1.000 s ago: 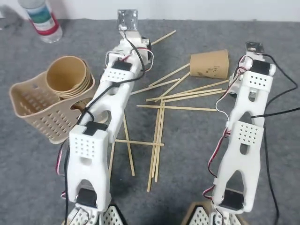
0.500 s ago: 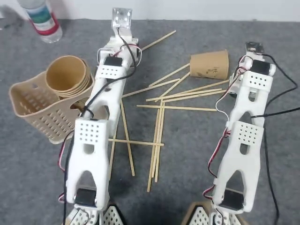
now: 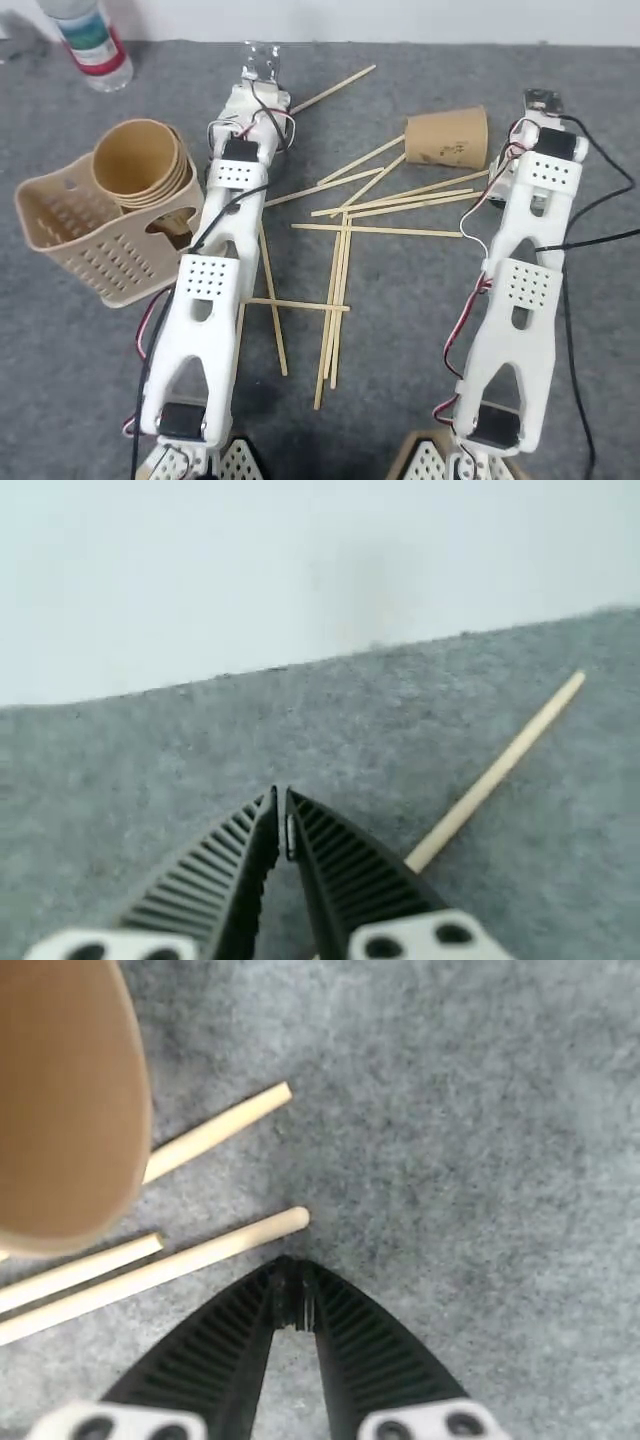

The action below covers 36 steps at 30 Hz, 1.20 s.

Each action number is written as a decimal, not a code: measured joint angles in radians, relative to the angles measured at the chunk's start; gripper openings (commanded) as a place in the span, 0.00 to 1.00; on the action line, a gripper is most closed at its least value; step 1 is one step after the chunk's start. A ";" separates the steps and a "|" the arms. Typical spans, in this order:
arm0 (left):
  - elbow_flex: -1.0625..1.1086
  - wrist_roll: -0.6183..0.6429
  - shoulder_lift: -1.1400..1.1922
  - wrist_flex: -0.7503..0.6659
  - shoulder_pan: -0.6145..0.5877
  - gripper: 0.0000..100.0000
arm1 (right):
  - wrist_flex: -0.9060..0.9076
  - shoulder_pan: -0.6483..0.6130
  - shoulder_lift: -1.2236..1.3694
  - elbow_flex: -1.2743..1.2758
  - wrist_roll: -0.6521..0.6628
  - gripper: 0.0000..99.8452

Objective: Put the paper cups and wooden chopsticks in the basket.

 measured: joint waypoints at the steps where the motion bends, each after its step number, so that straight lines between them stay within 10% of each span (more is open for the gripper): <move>1: -0.005 -0.020 0.006 0.000 0.000 0.01 | 0.000 0.000 0.000 0.000 0.000 0.01; 24: 0.026 -0.189 0.017 0.068 -0.068 0.02 | 0.000 0.000 0.000 0.000 0.000 0.01; 36: -0.020 -0.377 -0.009 0.394 -0.032 0.01 | 0.000 0.000 0.000 0.000 0.000 0.01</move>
